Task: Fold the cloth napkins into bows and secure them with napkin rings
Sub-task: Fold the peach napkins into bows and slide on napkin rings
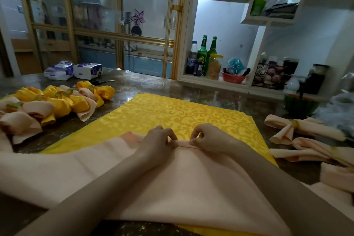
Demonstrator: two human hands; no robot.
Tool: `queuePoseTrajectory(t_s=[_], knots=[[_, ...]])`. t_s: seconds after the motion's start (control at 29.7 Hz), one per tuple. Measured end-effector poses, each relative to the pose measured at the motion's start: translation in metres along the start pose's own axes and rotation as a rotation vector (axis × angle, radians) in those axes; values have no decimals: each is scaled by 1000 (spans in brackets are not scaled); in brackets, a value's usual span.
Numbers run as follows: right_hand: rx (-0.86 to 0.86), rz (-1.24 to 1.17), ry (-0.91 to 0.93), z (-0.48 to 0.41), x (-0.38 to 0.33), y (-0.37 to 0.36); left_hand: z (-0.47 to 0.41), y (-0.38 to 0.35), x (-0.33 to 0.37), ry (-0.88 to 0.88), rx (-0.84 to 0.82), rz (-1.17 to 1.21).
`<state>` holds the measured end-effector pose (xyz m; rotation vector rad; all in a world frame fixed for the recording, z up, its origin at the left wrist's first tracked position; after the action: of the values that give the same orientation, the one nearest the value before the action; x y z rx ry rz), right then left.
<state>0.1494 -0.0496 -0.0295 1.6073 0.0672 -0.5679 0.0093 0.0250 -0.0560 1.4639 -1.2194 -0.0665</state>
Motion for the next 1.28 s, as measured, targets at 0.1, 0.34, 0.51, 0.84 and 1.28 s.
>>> queuePoseTrajectory(t_s=[0.1, 0.34, 0.51, 0.84, 1.28], knots=[[238, 35, 18, 17, 7, -9, 6, 1, 1, -32, 62, -15], [375, 178, 98, 35, 10, -13, 12, 4, 3, -117, 107, -127], [410, 243, 183, 39, 3, -15, 14, 5, 7, -140, 131, -289], [352, 93, 310, 52, 3, -12, 22, 7, 14, -146, 139, -178], [297, 82, 165, 46, 13, -9, 20, 4, 13, -224, 32, -221]])
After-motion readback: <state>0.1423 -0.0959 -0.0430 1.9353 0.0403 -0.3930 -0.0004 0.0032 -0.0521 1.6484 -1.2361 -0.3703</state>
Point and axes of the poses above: each hand's wrist, its own z-axis away from the middle knuckle, its own y-axis out of the back of the hand, x = y × z, the point moved 3 cm from there along -z, towards the middle knuckle, and after that the axes turned 2 degrees about z, right-handed, at the moved point
